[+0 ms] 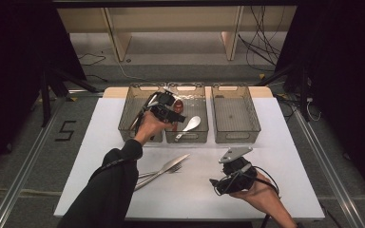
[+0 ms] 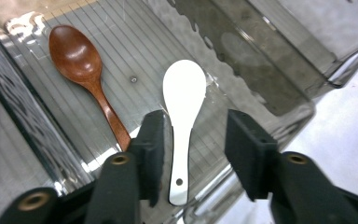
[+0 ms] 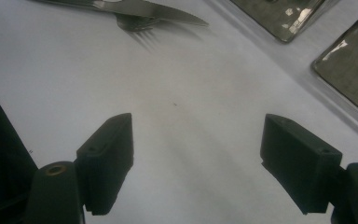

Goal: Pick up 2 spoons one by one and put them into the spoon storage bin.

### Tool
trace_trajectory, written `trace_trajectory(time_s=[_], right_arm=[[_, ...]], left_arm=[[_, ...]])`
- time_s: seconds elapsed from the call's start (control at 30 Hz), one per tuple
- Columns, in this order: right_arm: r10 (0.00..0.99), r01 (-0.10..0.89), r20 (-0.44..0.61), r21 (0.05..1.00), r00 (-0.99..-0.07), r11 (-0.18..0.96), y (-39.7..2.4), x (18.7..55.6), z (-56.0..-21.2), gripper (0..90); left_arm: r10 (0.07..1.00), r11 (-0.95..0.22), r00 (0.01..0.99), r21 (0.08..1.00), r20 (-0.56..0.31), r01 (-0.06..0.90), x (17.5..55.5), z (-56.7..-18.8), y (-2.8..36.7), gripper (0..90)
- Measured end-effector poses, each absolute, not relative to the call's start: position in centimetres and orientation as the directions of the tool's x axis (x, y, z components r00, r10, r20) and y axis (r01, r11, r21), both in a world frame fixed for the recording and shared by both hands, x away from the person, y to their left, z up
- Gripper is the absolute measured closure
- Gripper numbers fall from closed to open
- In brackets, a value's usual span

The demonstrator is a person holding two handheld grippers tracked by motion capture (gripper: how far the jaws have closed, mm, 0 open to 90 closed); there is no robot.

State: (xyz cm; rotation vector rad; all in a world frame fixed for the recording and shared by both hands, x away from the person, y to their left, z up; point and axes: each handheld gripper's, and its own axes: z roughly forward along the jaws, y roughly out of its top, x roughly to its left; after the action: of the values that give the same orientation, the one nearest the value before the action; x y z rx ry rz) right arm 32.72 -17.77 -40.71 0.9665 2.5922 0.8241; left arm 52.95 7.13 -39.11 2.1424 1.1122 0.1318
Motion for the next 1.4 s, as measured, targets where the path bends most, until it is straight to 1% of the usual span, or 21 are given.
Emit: trace_trajectory(time_s=[0.07,0.23,0.37,0.47,0.63,0.73,0.8,0.9,1.03,1.1,1.33,1.4], right_arm=[[0.664,0.519,-0.040,0.590,-0.747,0.619,-17.8,32.7,-40.7,26.4],[0.665,0.519,-0.041,0.590,-0.746,0.618,-17.8,32.7,-40.7,26.4],[0.666,0.521,-0.042,0.589,-0.745,0.619,-17.8,32.7,-40.6,26.4],[0.666,0.520,-0.042,0.587,-0.745,0.620,-17.7,32.7,-40.6,26.4],[0.666,0.520,-0.043,0.588,-0.744,0.619,-17.7,32.7,-40.7,26.4],[0.667,0.524,-0.042,0.584,-0.744,0.621,-17.6,32.7,-40.7,26.4],[0.666,0.520,-0.046,0.584,-0.745,0.623,-17.5,32.6,-40.7,26.4],[0.666,0.519,-0.045,0.588,-0.744,0.620,-17.5,32.6,-40.6,26.4],[0.665,0.516,-0.045,0.591,-0.746,0.620,-17.7,32.6,-40.6,26.4],[0.667,0.519,-0.043,0.593,-0.744,0.616,-17.7,32.7,-40.6,26.4],[0.665,0.517,-0.045,0.590,-0.746,0.620,-17.6,32.6,-40.6,26.4],[0.665,0.519,-0.044,0.589,-0.745,0.620,-17.6,32.6,-40.6,26.4]], left_arm=[[0.738,-0.382,0.634,0.633,-0.230,0.674,52.4,-38.6,7.3,47.9],[0.698,-0.435,0.684,0.632,-0.213,0.641,50.1,-37.5,8.0,37.4],[0.672,-0.486,0.717,0.619,-0.187,0.617,48.2,-37.3,9.1,33.8],[0.667,-0.481,0.718,0.622,-0.199,0.618,47.1,-37.4,10.2,31.6],[0.664,-0.485,0.722,0.625,-0.192,0.612,45.2,-38.2,11.9,29.5],[0.672,-0.513,0.723,0.603,-0.161,0.611,44.6,-38.7,12.3,28.4],[0.665,-0.521,0.729,0.599,-0.163,0.609,44.3,-39.0,12.6,28.3],[0.659,-0.548,0.740,0.588,-0.135,0.595,43.7,-39.4,12.8,27.3],[0.648,-0.564,0.750,0.576,-0.135,0.592,43.0,-39.8,12.9,26.2],[0.641,-0.585,0.759,0.567,-0.115,0.580,42.6,-40.1,12.9,25.9],[0.624,-0.636,0.776,0.518,-0.092,0.572,41.7,-41.4,12.9,25.1],[0.625,-0.633,0.774,0.517,-0.099,0.577,41.5,-41.6,13.1,25.1]])
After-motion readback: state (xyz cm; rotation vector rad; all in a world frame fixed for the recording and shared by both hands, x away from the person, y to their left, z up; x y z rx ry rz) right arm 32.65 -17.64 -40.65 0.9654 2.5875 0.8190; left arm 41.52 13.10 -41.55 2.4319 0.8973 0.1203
